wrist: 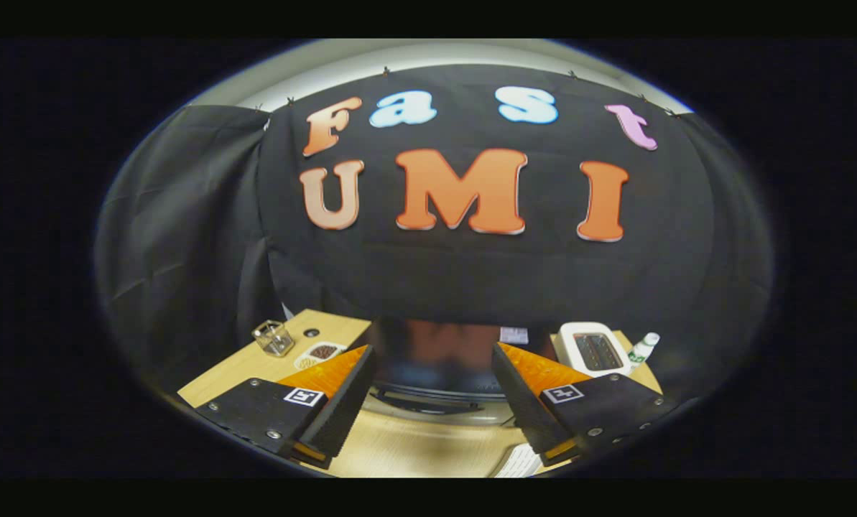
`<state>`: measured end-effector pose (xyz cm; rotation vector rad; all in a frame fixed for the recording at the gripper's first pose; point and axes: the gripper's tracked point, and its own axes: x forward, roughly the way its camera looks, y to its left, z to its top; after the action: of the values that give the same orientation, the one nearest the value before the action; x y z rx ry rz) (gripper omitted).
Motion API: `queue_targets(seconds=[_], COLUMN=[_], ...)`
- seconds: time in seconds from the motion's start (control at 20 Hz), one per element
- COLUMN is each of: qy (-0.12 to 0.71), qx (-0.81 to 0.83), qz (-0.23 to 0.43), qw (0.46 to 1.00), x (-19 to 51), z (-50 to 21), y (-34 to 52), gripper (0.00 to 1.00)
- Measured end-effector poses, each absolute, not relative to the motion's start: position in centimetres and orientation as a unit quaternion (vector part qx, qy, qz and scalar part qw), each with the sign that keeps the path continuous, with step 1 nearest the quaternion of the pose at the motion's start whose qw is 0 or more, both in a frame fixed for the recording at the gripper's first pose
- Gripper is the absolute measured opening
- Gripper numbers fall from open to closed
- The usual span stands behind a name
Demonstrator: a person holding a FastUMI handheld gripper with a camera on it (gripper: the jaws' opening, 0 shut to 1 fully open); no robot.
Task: Open the toaster oven, put the food inside, and close the toaster oven door.
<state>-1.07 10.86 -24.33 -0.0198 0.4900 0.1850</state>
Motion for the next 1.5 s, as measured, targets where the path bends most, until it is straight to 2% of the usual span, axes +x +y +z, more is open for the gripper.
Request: queue_targets(seconds=[0.1, 0.4, 0.7, 1.1, 1.5], qy=[0.202, 0.087, 0.025, -0.028, -0.03], qx=[-0.002, -0.012, -0.015, -0.013, -0.009], qz=[0.093, 0.081, 0.081, 0.062, 0.055], qw=[0.975, 0.993, 0.996, 0.998, 0.998], x=[-0.5, 0.5, -0.1, 0.1, -0.2], z=[-20.3, -10.0, -3.0, 1.9, 2.8], y=[10.6, 8.3, 7.5, 5.9, 4.1], gripper=[0.97, 0.97, 0.97, 0.97, 0.97])
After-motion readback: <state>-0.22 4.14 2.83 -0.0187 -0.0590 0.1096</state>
